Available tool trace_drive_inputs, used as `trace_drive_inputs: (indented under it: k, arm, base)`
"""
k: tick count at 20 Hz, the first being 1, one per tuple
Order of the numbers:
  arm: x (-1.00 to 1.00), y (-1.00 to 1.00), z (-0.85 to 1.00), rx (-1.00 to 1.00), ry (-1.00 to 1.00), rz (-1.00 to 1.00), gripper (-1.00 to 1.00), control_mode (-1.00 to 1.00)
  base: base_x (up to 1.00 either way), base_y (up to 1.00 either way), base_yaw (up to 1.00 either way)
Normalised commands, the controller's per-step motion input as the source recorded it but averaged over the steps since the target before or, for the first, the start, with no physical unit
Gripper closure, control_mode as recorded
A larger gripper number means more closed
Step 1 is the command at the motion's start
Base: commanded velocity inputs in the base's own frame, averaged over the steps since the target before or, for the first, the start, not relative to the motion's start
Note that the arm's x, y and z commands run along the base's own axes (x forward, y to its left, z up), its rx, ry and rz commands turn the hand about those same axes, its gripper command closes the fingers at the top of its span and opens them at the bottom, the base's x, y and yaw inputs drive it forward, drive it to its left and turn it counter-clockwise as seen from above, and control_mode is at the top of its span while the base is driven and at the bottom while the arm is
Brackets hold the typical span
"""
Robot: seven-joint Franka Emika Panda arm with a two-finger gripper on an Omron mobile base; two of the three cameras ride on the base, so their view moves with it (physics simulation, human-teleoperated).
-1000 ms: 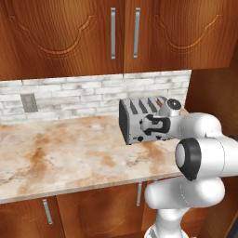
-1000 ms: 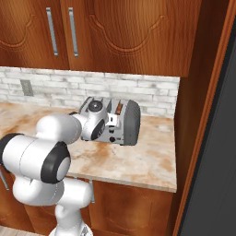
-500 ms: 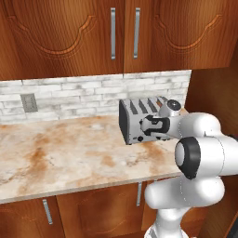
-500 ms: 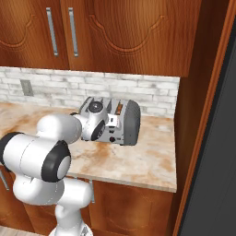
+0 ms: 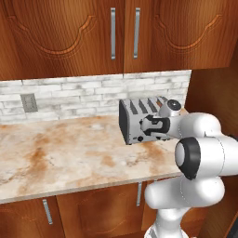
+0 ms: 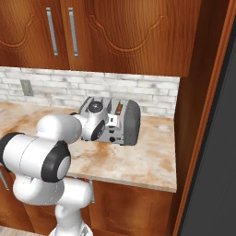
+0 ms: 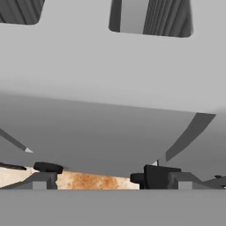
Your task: Start the toaster. Once the lever pops up, take the bread to the plate on the dining counter.
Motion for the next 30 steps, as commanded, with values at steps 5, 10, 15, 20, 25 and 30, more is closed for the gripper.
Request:
trace_drive_inputs:
  k: [5,10,15,20,25,30]
  arm:
    - [-0.11,0.0,0.03,0.0,-0.07,0.0,-1.0,-1.0]
    - [-0.29,0.0,0.23,0.0,-0.11,0.0,-1.0,-1.0]
    - [-0.24,-0.01,0.48,0.0,-0.02,-0.02,-1.0,-1.0]
    - [-0.06,-0.11,0.52,0.0,-0.03,-0.05,-1.0,-1.0]
    - [-0.13,-0.35,0.4,0.0,-0.04,-0.04,-1.0,-1.0]
    - [-0.03,-0.3,0.19,0.01,-0.09,-0.02,-1.0,-1.0]
  base:
    - [0.0,0.0,0.0]
    - [0.0,0.0,0.0]
    - [0.0,0.0,0.0]
    - [0.0,0.0,0.0]
    - [0.0,0.0,0.0]
    - [0.0,0.0,0.0]
